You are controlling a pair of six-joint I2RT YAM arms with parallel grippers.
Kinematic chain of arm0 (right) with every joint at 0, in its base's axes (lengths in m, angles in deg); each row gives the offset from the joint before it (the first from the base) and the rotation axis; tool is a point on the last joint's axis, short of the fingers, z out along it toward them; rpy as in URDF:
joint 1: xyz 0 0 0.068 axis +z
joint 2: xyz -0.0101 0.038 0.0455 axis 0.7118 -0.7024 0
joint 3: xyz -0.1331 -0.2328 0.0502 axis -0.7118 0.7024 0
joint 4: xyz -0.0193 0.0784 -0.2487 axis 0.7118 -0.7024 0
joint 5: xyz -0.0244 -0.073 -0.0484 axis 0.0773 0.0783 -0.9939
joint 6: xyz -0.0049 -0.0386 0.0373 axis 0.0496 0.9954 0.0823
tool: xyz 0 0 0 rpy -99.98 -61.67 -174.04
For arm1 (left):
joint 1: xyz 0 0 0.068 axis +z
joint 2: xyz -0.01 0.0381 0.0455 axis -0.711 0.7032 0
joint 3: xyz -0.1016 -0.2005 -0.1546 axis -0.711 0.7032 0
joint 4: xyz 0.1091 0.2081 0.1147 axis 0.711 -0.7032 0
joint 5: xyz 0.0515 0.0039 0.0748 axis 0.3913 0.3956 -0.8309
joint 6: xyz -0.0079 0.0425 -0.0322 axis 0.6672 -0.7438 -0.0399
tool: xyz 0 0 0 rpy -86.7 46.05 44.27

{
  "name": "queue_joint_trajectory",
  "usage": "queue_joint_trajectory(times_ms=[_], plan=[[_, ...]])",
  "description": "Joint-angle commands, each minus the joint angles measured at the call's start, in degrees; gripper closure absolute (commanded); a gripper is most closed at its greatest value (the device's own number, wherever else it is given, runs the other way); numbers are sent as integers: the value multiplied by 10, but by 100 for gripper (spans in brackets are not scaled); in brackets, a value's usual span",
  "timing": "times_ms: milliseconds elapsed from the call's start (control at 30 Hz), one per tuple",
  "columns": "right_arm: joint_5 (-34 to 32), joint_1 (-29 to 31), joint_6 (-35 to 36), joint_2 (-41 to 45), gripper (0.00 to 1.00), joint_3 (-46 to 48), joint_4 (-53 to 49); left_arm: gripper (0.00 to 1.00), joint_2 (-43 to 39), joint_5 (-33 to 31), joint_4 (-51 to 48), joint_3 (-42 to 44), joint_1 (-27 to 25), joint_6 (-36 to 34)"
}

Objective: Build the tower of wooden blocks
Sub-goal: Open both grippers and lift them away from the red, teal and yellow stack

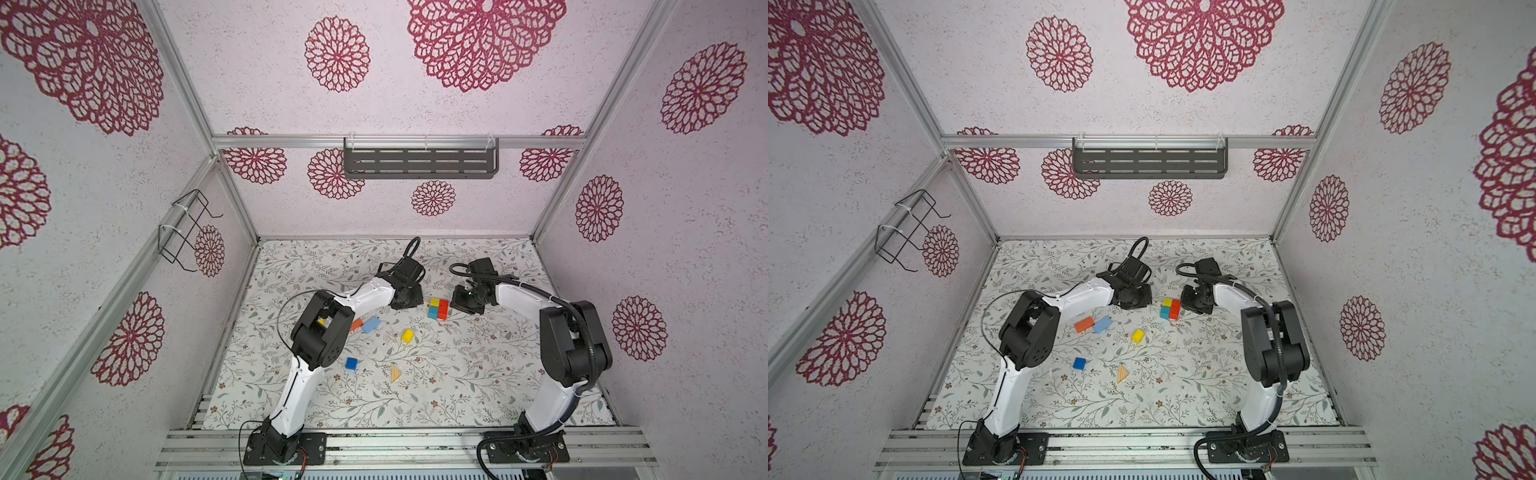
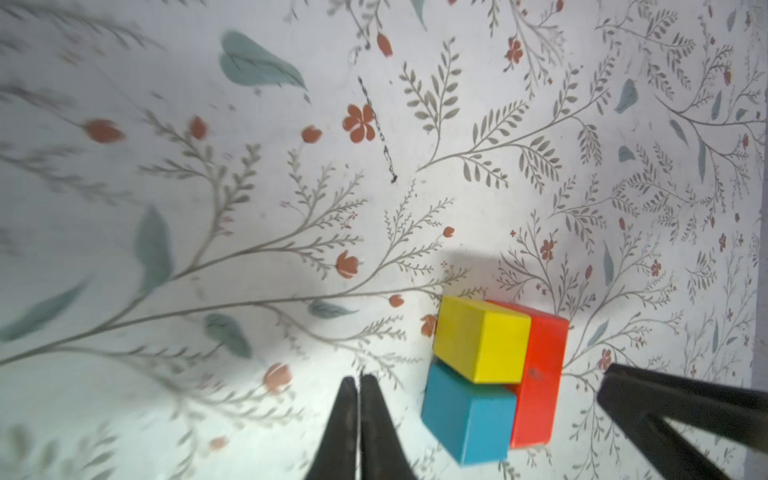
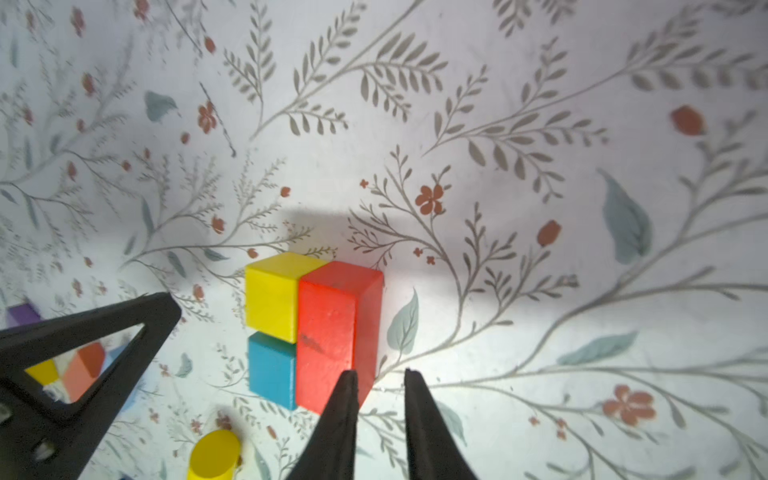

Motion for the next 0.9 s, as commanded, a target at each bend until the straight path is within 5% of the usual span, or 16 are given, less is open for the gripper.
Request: queue_joint_trajectory(times_ms=[0,133,400,867], plan=[[-29,4,23,64,63,-10,-43,76,-82,-47,-7,28,7,-20],[-40,14,46,114,50,7,-72,57,-180,-75,-5,104,13,-23],[-76,83,61,198,36,36,-110,1,-384,-142,-18,279,7,-11],[-125,262,51,133,20,-15,-95,3,-703,-212,-214,445,1,31]])
